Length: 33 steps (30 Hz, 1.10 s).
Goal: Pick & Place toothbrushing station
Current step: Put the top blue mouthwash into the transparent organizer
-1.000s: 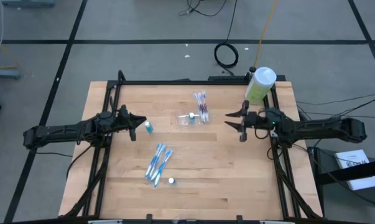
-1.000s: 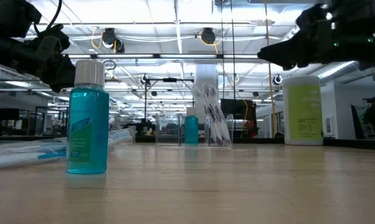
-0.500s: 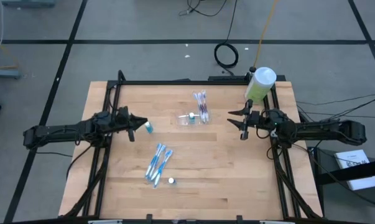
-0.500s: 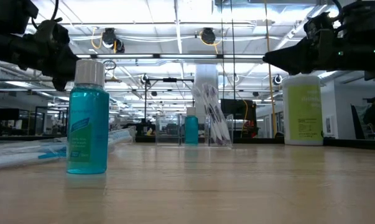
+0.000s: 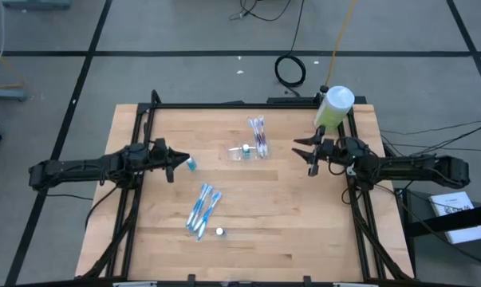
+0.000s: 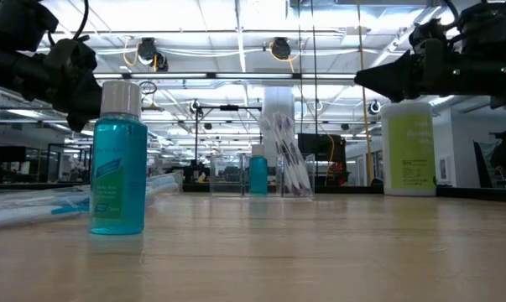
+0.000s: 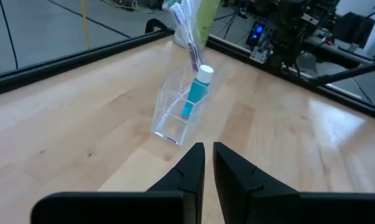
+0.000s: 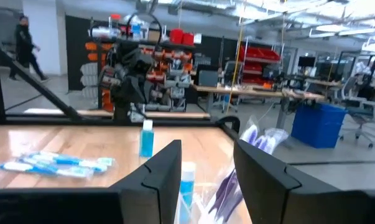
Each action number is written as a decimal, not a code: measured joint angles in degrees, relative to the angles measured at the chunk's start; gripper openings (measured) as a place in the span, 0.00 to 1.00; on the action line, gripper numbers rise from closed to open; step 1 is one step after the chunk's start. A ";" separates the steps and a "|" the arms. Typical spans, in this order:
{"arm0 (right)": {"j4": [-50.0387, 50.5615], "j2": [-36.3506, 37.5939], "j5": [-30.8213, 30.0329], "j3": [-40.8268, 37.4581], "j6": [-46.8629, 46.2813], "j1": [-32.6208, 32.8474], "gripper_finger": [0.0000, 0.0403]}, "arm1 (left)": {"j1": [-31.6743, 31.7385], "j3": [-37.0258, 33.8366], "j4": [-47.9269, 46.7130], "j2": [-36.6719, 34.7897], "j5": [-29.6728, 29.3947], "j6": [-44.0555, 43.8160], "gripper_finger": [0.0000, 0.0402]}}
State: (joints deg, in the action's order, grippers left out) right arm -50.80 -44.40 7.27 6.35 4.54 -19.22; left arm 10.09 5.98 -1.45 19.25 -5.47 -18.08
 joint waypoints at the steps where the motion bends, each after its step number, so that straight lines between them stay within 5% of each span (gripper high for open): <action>1: 0.51 -0.02 0.00 0.00 0.00 0.00 0.35 | 0.00 0.00 0.10 0.00 0.10 0.18 0.09; 6: 0.49 -0.02 -0.36 0.00 1.27 0.00 0.35 | 0.00 1.19 -2.00 0.18 0.18 -2.89 0.11; 15: -0.22 0.00 -2.91 0.00 3.69 -1.71 0.35 | -0.21 11.69 -14.04 5.44 0.17 -1.32 0.35; 27: -4.77 0.00 -2.91 0.02 5.03 -2.19 0.35 | -2.36 29.88 -35.25 28.21 -0.70 -3.72 0.29; 33: -2.69 -0.02 -2.91 0.02 3.62 -2.19 0.35 | -2.26 35.97 -44.95 37.95 -4.36 -15.39 0.34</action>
State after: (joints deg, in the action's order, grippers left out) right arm -53.49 -44.42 4.36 6.37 8.16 -21.41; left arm 7.83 41.94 -46.40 57.20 -9.83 -33.48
